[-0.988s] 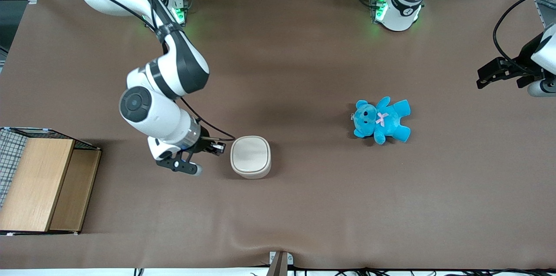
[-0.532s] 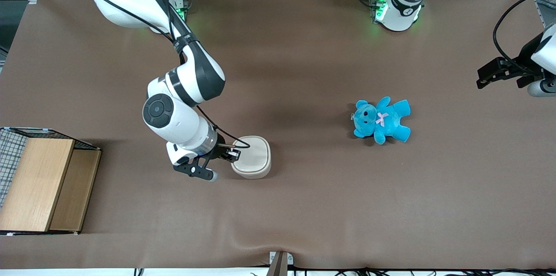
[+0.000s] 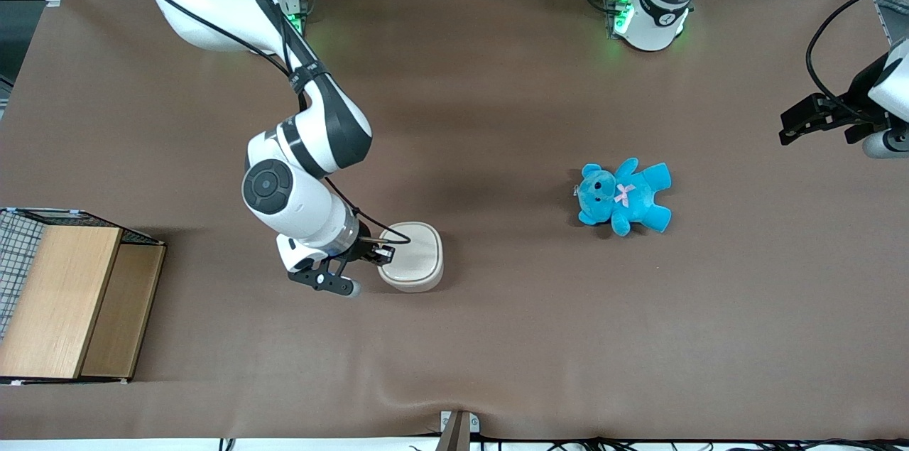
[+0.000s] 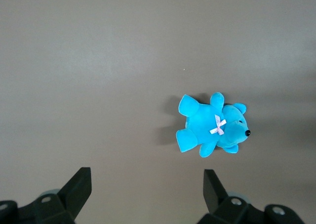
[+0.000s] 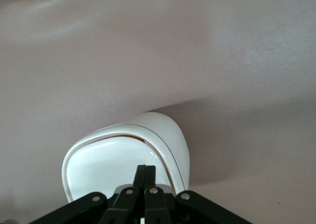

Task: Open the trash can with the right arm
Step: 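Lower the right gripper onto the lid's rim and close it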

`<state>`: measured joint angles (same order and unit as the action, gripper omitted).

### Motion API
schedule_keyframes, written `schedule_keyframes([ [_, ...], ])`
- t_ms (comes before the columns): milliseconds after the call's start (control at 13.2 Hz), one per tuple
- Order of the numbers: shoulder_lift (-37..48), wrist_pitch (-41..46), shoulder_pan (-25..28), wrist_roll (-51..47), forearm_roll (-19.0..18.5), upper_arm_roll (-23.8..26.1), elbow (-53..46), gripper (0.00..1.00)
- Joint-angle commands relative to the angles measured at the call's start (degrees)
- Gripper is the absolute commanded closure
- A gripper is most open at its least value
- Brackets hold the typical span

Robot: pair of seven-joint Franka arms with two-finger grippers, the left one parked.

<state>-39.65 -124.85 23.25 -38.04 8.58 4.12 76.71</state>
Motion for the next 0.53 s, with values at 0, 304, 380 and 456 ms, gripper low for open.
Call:
schedule_keyframes([
  [0,-1.0,0.3,0.9,-1.2,-1.1,-0.6,-1.0,1.0],
  [304,-1.8,0.0,1.8,-1.4,-1.1,-0.6,-1.0,1.0],
  [380,-1.9,0.0,1.8,-1.4,-1.1,-0.6,-1.0,1.0],
  [456,-2.2,0.0,1.9,-1.4,-1.2,-0.6,-1.0,1.0],
])
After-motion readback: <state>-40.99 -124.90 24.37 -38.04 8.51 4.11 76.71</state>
